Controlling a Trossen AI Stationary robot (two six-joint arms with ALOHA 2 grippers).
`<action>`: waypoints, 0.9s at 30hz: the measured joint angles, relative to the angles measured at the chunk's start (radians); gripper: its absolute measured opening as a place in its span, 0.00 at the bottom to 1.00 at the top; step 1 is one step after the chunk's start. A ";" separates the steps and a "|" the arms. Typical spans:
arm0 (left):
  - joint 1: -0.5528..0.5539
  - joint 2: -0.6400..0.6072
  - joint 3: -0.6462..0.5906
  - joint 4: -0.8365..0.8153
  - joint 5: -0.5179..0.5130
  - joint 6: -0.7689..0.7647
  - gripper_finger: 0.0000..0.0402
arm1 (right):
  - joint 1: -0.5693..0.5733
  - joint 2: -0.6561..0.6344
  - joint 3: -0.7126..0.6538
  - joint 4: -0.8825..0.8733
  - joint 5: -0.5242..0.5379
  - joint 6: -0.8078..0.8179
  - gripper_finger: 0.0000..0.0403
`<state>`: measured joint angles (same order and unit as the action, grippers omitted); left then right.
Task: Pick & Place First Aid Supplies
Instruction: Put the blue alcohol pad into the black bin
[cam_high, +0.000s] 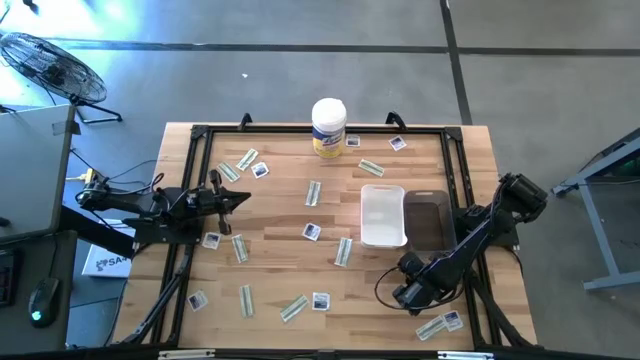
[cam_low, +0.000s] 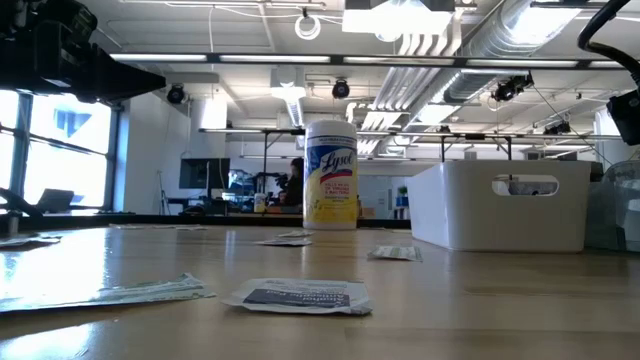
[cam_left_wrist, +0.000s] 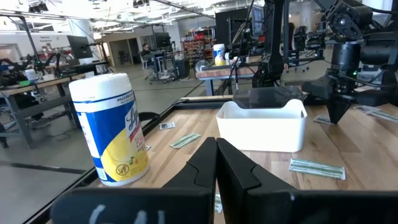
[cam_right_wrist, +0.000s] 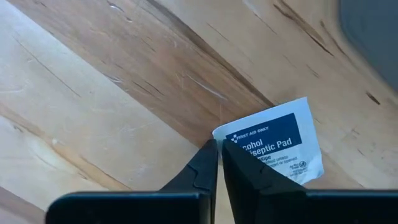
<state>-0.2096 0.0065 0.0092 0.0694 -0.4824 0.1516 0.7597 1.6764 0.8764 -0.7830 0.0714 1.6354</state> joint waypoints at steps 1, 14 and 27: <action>0.000 0.000 0.000 0.000 0.000 0.000 0.00 | 0.000 0.000 0.001 -0.001 -0.005 -0.005 0.06; 0.000 0.000 0.000 0.000 0.000 0.000 0.00 | 0.000 0.003 0.035 -0.046 -0.006 -0.160 0.19; 0.000 0.000 0.000 0.000 0.000 0.000 0.00 | 0.000 -0.003 -0.006 -0.012 0.034 -0.253 0.18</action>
<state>-0.2095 0.0064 0.0091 0.0696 -0.4824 0.1516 0.7595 1.6738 0.8700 -0.7952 0.1053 1.3827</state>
